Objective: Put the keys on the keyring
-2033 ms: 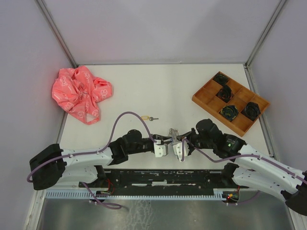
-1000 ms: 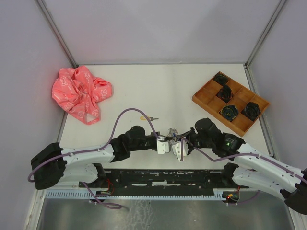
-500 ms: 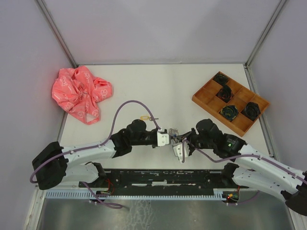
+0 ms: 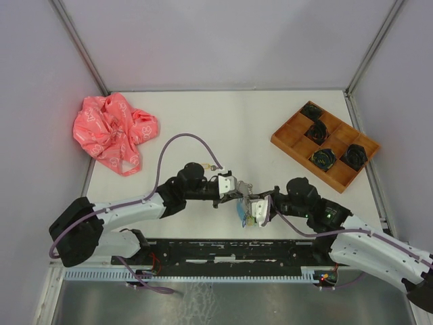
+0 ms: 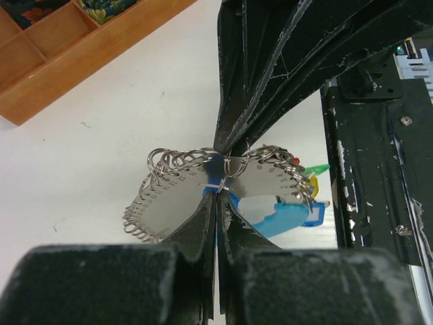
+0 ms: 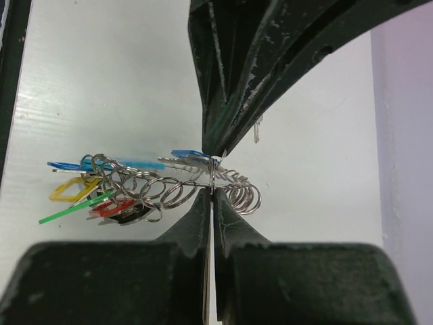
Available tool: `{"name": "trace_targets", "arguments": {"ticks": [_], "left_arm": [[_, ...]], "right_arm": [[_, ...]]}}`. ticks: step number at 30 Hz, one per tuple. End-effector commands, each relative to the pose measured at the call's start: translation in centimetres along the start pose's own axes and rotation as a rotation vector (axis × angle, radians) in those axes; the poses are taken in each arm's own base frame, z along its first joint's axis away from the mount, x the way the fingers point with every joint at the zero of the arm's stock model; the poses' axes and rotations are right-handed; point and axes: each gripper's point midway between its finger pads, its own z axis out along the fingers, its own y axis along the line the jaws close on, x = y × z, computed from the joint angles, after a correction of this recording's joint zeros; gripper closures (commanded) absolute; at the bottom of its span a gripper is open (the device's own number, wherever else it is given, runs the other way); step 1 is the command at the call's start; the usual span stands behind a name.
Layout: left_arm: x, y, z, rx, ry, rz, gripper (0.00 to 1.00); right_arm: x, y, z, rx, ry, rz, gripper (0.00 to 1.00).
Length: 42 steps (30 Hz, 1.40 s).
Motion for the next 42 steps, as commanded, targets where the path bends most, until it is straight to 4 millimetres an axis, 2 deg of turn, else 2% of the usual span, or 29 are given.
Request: {"name": "trace_targets", "arguments": {"ticks": [1,6,8,14,18,23,31,38,42], "left_arm": [[0.6,0.0,0.4,0.002,-0.025,-0.091,0.97],[1.3,0.2,1.1,-0.008,-0.028,-0.133,0.97],[1.0,0.3,1.1,-0.013,-0.053,-0.138,0.97],[0.1,0.8,0.2,-0.051,-0.107,-0.127,0.97],[-0.8,0.7,-0.3,-0.049,-0.127,-0.116,0.97],[-1.1,0.3,-0.3,-0.02,-0.133,-0.12,0.97],[-1.4,0.2,-0.2,-0.013,-0.131,-0.127,0.97],[-0.5,0.4,-0.2,-0.024,-0.085,-0.131,0.97],[-0.6,0.4,-0.3,-0.021,-0.083,-0.126,0.97]], "right_arm": [[-3.6,-3.0,-0.1,0.167,-0.187,0.135,0.99],[-4.4,-4.2,0.4,0.261,-0.287,0.236,0.99],[-4.0,-4.3,0.8,0.28,-0.291,0.256,0.99],[-1.9,-3.0,1.6,0.243,-0.2,0.284,0.99],[-0.7,-2.0,1.7,0.23,-0.154,0.32,0.9],[-0.1,-1.5,2.1,0.217,-0.132,0.357,0.81],[0.3,-0.8,2.4,0.165,-0.09,0.361,0.76],[1.0,-0.4,1.6,0.131,-0.013,0.349,0.68],[0.5,-0.1,1.9,0.102,-0.035,0.364,0.68]]}}
